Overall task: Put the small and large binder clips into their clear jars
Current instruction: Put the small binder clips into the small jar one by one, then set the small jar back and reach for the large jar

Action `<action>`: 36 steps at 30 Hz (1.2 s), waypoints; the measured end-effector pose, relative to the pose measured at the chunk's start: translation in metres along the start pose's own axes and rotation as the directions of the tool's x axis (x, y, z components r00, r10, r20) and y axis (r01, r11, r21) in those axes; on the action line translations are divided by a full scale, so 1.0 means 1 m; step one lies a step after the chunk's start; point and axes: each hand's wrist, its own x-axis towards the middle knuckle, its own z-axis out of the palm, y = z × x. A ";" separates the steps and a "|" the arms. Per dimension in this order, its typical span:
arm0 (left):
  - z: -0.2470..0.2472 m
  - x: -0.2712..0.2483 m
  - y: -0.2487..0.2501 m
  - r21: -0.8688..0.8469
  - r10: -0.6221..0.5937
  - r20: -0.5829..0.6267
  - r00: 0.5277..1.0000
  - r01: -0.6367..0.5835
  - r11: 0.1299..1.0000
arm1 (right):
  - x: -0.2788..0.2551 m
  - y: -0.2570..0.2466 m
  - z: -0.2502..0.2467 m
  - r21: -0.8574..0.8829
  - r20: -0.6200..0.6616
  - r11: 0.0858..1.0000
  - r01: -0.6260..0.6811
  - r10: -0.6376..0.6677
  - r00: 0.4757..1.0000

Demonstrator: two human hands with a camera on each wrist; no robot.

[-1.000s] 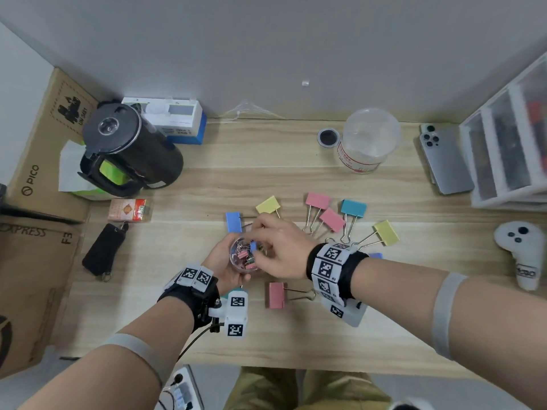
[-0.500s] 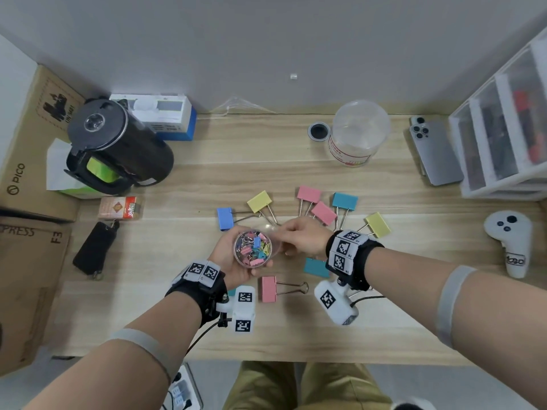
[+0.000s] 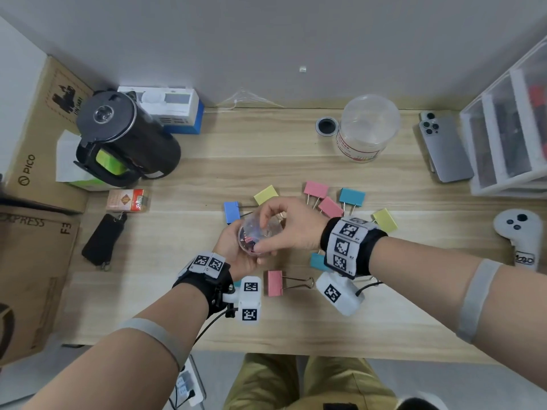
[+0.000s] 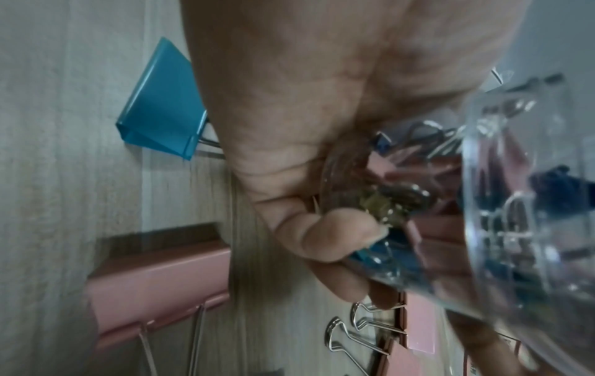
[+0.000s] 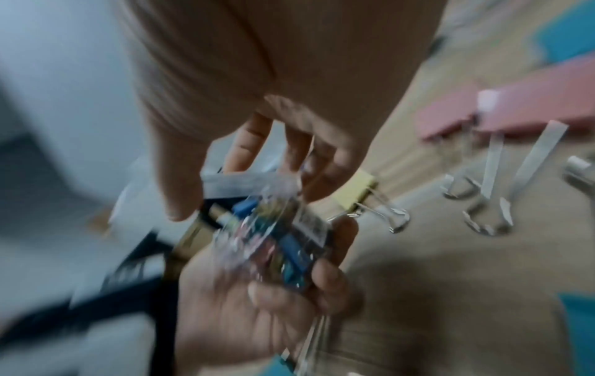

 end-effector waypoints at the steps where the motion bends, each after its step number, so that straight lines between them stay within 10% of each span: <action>1: 0.000 0.000 0.000 -0.017 0.001 -0.011 1.000 -0.002 1.000 | 0.001 -0.001 0.004 -0.161 0.021 0.984 0.071 -0.068 0.997; 5: -0.002 0.001 0.001 -0.087 -0.001 -0.074 0.997 -0.005 0.996 | 0.005 -0.005 0.013 -0.640 0.136 0.723 0.260 -0.227 0.964; 12: 0.002 0.002 -0.003 -0.015 -0.020 -0.110 0.994 0.018 1.000 | 0.002 -0.005 0.027 -0.870 -0.037 0.492 0.046 -0.158 0.987; 23: -0.001 0.004 0.008 0.035 -0.054 -0.079 0.995 0.057 0.998 | 0.008 -0.007 0.033 -0.859 -0.122 0.507 -0.074 -0.064 0.990; 31: 0.018 0.004 0.050 0.055 -0.007 -0.003 1.000 0.007 0.998 | 0.021 -0.005 -0.013 -0.676 -0.208 0.732 -0.082 -0.084 0.974; 36: 0.026 0.011 0.067 0.103 -0.059 -0.045 0.997 0.063 0.993 | 0.059 0.006 -0.069 -0.749 -0.296 0.640 -0.172 -0.089 0.951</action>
